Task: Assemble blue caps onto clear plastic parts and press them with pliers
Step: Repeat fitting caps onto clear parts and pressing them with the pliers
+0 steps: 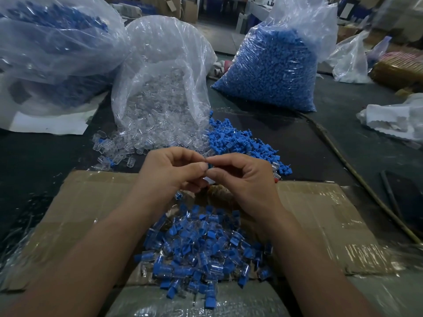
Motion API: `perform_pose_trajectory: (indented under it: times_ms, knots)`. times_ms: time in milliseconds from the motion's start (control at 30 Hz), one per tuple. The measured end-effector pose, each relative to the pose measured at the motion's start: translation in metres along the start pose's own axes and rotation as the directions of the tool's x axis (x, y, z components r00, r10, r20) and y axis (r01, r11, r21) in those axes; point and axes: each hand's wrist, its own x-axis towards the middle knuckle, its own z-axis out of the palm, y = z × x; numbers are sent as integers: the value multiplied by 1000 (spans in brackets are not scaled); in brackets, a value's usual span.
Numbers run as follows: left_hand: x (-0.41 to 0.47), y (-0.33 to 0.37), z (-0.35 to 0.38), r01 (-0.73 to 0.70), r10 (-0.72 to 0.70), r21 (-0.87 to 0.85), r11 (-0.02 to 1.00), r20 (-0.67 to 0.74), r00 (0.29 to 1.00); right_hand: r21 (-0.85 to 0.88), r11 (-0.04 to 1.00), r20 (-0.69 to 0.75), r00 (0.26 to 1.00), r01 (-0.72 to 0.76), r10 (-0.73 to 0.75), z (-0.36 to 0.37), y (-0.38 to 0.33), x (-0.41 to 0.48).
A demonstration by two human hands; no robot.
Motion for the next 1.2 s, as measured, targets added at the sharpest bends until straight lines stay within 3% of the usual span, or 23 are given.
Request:
perform_pose_trajectory:
  times_ms: [567, 900, 967, 1200]
  knots:
    - [1, 2, -1, 90, -79, -161, 983, 76, 994, -90, 990, -8, 994, 111, -113, -4, 1, 0]
    - [2, -4, -4, 82, -73, -84, 993, 107, 992, -138, 979, 37, 989, 148, -144, -5, 2, 0]
    - [1, -5, -5, 67, -60, -60, 996, 109, 992, -159, 982, 52, 994, 106, -99, -8, 2, 1]
    - [6, -6, -10, 6, -6, -93, 996, -1, 1000, -297, 922, -34, 968, -247, 249, -46, 13, 8]
